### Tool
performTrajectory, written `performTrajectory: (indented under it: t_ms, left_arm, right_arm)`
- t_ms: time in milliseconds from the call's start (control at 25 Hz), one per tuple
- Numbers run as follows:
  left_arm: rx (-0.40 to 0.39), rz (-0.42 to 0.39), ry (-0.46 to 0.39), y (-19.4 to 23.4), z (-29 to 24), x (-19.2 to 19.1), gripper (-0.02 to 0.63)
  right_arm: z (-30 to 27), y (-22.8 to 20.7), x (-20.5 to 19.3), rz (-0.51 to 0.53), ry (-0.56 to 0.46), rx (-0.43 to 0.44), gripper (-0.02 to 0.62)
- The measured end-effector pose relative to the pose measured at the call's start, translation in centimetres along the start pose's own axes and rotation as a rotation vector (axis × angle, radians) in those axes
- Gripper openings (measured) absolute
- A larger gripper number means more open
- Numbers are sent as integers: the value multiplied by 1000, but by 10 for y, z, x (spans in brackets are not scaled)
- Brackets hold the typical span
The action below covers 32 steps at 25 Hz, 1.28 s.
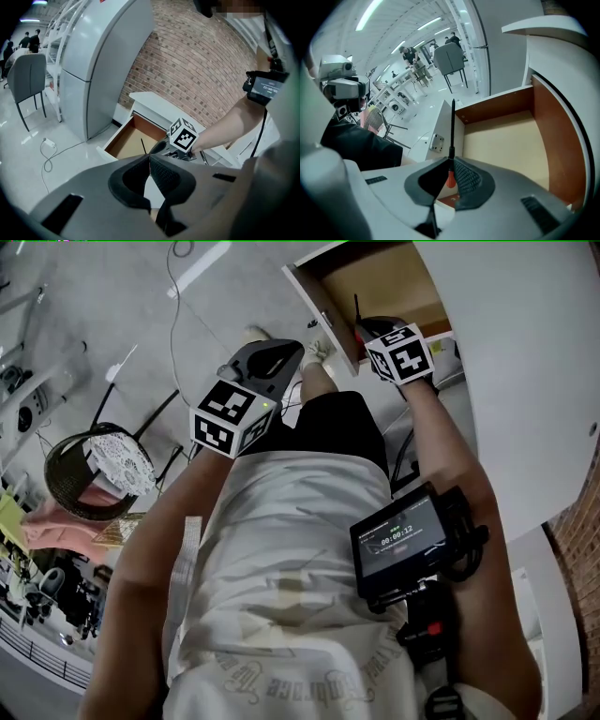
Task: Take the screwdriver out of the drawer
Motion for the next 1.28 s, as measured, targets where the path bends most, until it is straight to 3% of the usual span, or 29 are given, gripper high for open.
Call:
performTrajectory:
  t_ms: [200, 400, 1280]
  left_arm:
    - [-2, -46, -5, 1, 8, 16, 21]
    - [-5, -74, -7, -24, 13, 52, 21]
    - [-2, -151, -47, -20, 15, 69, 22]
  right_arm:
    - [13, 4, 1, -22, -46, -28, 48]
    - [58, 1, -7, -43, -81, -39, 46]
    - [82, 24, -5, -23, -265, -73, 46]
Point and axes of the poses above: the fingertips, and each gripper's own axes: z backward along the fingers, y to its left, x out of its top, the point moved 10 cm from there along z, backward along the fingers, and after that the axes turned 14 degrees about x, right-handed, at the moved point
